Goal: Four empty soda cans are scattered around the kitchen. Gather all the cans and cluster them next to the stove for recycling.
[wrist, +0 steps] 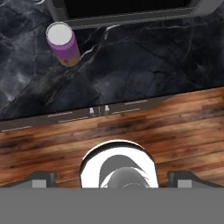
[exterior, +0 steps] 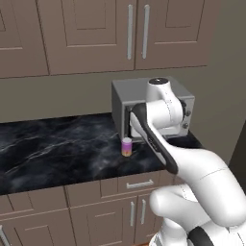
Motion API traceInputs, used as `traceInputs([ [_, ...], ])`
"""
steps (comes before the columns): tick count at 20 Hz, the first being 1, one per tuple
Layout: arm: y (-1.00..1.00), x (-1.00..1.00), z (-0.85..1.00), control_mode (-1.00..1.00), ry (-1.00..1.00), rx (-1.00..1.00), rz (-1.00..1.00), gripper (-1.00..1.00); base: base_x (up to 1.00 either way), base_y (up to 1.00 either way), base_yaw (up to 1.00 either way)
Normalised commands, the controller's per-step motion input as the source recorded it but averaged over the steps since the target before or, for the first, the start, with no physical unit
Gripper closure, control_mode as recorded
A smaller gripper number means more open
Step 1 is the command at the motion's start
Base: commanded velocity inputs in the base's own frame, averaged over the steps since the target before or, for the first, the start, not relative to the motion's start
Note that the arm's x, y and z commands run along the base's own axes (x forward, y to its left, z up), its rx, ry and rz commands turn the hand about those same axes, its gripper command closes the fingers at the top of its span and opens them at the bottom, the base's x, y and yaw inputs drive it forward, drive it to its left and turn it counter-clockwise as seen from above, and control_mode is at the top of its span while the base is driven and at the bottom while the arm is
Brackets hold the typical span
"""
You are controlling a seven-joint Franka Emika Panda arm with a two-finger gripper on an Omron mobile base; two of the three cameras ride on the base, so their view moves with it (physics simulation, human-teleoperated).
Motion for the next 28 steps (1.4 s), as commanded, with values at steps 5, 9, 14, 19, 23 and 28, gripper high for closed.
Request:
traceInputs([
  [5,0.15,0.23,-0.11,-1.00,0.00,0.01,0.01,-1.00,0.00,0.00,0.00],
  [9,0.16,0.28,-0.14,-1.00,0.00,0.02,0.02,-1.00,0.00,0.00,0.00],
  [14,0.11,0.30,-0.12,-1.00,0.00,0.03,0.03,-1.00,0.00,0.00,0.00],
  [19,0.08,0.24,-0.16,-1.00,0.00,0.01,0.02,-1.00,0.00,0.00,0.00],
  [23,0.06,0.21,-0.23,-1.00,0.00,0.00,0.02,-1.00,0.00,0.00,0.00],
  [28,0.00,0.22,-0.21,-1.00,0.00,0.00,0.01,-1.00,0.00,0.00,0.00],
])
